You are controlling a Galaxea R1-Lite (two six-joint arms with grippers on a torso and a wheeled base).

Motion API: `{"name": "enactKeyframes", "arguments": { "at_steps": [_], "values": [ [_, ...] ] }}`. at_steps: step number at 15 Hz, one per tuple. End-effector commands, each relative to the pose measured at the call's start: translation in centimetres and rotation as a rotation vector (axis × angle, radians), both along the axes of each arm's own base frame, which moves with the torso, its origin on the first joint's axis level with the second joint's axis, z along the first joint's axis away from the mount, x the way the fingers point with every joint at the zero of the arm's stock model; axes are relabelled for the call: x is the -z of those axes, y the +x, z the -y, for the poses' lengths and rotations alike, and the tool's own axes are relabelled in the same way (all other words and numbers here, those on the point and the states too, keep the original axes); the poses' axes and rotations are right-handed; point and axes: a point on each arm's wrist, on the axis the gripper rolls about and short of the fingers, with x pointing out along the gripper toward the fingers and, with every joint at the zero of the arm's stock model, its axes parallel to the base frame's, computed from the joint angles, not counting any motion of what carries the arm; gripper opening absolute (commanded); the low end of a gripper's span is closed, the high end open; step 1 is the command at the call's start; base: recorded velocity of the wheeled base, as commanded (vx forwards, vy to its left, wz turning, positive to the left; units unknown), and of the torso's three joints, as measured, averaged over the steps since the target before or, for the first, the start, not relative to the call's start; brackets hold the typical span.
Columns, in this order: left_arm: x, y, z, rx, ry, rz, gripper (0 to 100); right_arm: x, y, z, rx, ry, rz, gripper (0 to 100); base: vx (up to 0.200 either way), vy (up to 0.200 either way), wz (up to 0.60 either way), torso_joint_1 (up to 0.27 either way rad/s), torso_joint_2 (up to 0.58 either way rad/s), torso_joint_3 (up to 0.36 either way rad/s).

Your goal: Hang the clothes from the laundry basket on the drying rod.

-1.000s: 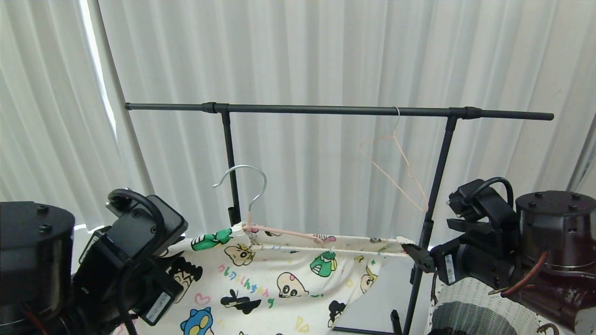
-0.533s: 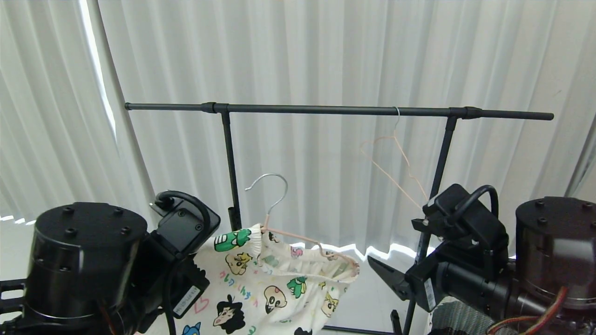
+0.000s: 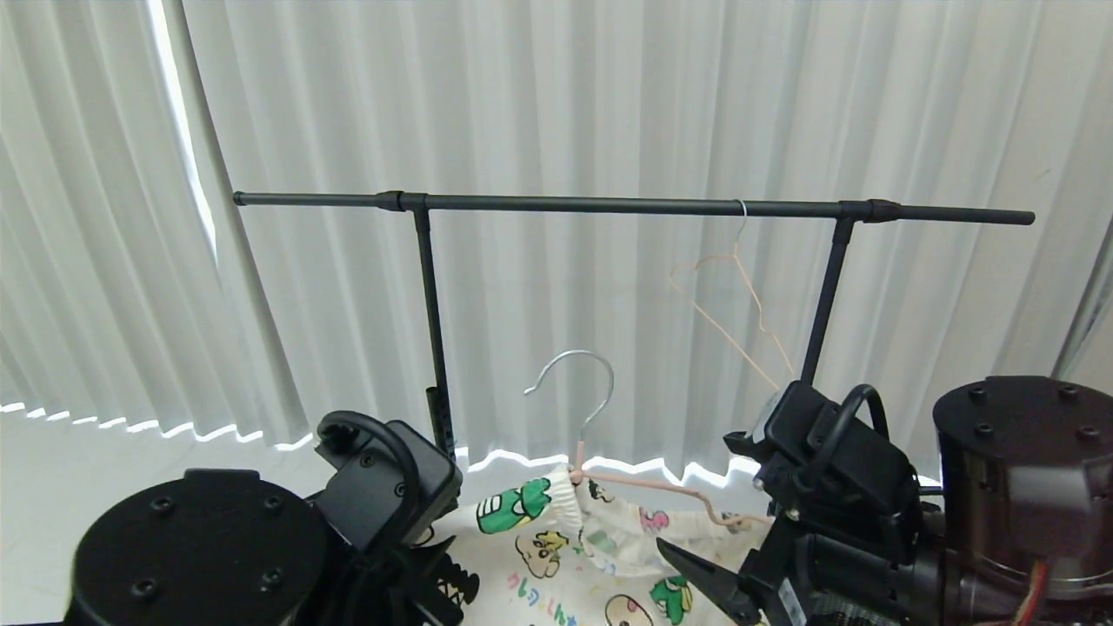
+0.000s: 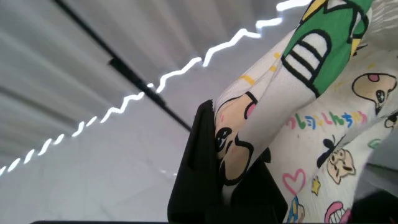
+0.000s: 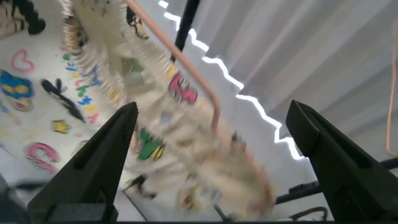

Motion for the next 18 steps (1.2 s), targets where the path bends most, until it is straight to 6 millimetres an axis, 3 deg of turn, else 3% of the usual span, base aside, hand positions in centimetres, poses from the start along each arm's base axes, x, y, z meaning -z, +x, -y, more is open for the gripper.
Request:
{"name": "enactKeyframes", "arguments": {
  "at_steps": [1,4,7,12,18],
  "values": [
    [-0.4,-0.7,-0.1,0.047,-0.038,0.010,0,-1.0,0.4,1.8,-0.052,-0.030,0.037,100,0.000,0.000,0.00,0.000,0.00,0.000],
    [-0.8,-1.1,0.1,0.134,-0.074,0.049,0,-2.4,0.0,3.5,-0.180,-0.079,-0.001,100,0.000,0.000,0.00,0.000,0.00,0.000],
    [-0.6,-1.8,-0.8,0.312,-0.006,0.097,0,-3.5,-0.5,3.9,-0.241,-0.125,-0.076,100,0.000,0.000,0.00,0.000,0.00,0.000],
    [-0.8,-1.7,-0.7,0.329,-0.016,0.131,0,-2.5,-1.5,1.6,-0.356,-0.194,-0.114,100,0.000,0.000,0.00,0.000,0.00,0.000],
    [-1.3,-1.6,-0.5,0.338,-0.028,0.179,0,-2.1,-1.6,1.3,-0.363,-0.238,-0.157,100,0.000,0.000,0.00,0.000,0.00,0.000]
  ]
}}
